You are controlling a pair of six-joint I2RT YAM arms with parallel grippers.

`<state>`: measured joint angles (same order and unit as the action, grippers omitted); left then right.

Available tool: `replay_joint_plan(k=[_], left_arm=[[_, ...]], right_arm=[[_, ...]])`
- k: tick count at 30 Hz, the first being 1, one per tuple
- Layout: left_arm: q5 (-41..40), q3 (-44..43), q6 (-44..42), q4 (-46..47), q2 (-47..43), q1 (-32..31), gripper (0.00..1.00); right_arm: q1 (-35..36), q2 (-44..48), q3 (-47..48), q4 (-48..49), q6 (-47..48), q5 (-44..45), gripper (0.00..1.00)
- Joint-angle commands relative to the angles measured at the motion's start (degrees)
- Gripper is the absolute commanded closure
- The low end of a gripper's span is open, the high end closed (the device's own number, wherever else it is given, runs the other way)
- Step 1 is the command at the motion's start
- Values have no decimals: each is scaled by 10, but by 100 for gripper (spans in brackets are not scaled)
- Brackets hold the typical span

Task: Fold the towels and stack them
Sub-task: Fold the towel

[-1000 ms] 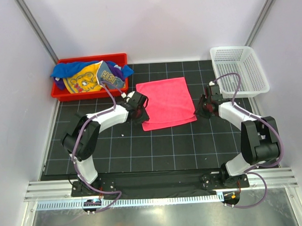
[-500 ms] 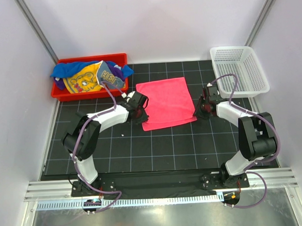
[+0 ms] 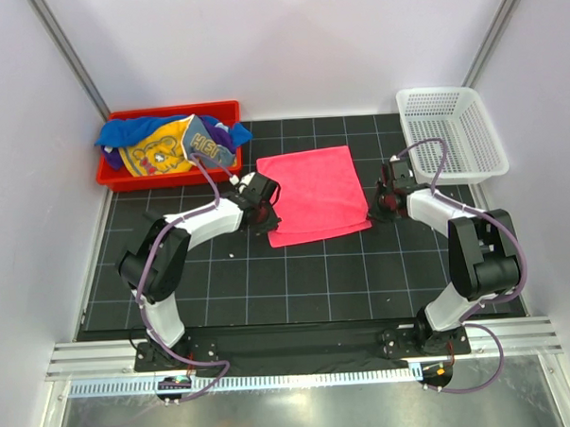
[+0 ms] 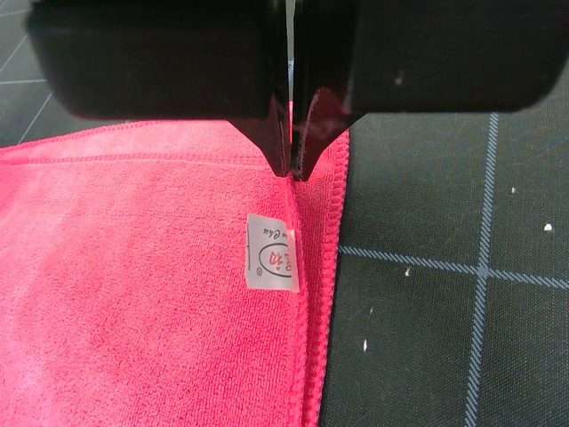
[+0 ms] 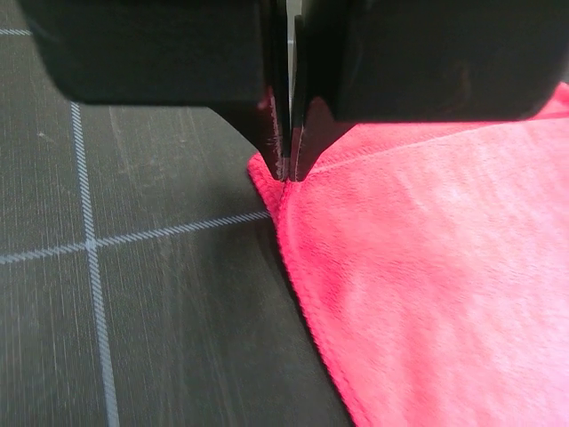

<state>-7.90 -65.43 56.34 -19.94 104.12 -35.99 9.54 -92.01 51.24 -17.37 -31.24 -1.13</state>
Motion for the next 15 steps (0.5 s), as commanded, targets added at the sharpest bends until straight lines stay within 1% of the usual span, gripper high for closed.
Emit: replay_joint_plan(k=[1,7,9,12,15], left_arm=[[-14,-21,-12,8,-11,-1,100],[-25,-51,-25,-11,-26,5,100],[-31,-68,-35,-24,-32,16,100],[-31,-110,-50,-33,-32,32,100],[-32,-167,-68,-50,-21,65,100]], right_arm=[[3,12,38,1,1,9,99],[3,23,75,-21,5,9,99],[3,18,105,-30,5,9,99],[3,-2,155,-39,7,9,99],[2,-33,216,-43,10,9,99]])
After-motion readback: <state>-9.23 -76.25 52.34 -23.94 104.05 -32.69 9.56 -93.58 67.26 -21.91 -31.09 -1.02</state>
